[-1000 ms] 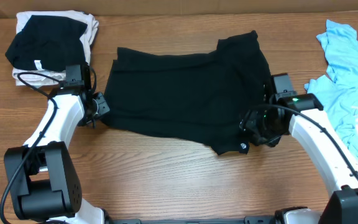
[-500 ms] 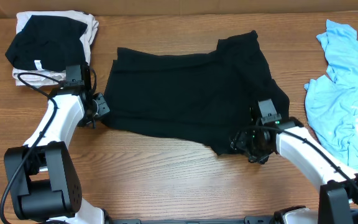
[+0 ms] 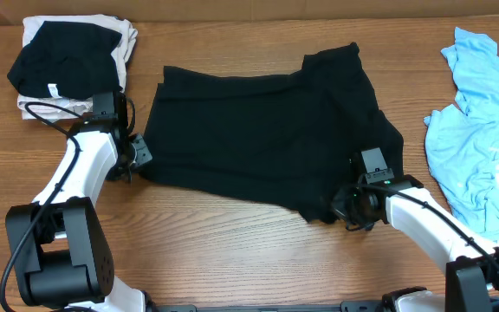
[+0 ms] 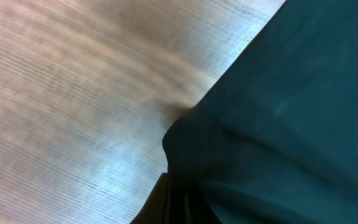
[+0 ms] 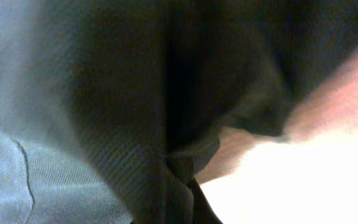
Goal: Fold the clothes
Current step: 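Lift the bottom hem and fold it up toward the collar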
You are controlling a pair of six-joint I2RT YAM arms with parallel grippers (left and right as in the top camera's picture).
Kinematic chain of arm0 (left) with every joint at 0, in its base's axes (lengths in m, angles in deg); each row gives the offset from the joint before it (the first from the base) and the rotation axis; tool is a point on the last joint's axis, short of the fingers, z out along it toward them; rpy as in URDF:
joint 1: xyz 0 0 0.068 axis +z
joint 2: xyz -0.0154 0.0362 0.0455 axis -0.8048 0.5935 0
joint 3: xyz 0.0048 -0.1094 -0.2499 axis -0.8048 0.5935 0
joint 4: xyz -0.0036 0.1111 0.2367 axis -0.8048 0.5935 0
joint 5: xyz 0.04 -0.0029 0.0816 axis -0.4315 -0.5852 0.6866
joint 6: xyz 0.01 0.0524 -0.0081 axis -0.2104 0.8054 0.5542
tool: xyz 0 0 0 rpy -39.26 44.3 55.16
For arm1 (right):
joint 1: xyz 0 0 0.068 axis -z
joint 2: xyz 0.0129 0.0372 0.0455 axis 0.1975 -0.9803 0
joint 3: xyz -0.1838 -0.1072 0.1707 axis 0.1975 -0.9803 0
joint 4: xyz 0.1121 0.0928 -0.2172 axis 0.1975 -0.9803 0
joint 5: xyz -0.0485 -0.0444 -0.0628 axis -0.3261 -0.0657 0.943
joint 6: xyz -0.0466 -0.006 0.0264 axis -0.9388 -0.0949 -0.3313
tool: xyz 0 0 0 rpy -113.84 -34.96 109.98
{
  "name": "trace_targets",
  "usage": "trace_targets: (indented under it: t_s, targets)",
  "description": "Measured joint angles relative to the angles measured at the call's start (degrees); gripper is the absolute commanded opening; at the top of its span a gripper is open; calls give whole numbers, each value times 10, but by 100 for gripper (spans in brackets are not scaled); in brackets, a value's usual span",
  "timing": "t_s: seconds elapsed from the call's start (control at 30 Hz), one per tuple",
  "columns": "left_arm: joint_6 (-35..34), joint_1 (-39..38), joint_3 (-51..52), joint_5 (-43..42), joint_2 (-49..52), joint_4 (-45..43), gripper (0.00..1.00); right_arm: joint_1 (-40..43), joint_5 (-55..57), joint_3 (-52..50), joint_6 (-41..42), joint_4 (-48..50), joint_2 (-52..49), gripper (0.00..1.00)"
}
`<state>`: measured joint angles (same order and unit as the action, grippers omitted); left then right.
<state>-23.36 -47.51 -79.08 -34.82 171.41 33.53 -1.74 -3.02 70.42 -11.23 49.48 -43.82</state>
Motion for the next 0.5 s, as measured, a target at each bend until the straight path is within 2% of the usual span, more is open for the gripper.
trace_targets:
  t_s: [0.2, 0.4, 0.5]
  targets:
    - [0, 0, -51, 5, 1, 103, 4, 61, 18, 48, -4, -172, 19, 4]
    - [22, 0, -148, 5, 1, 199, 4, 145, 16, 233, -69, -358, 67, 4]
    - [30, 0, -181, 1, 1, 238, 4, 177, 11, 299, -104, -420, 73, 4]
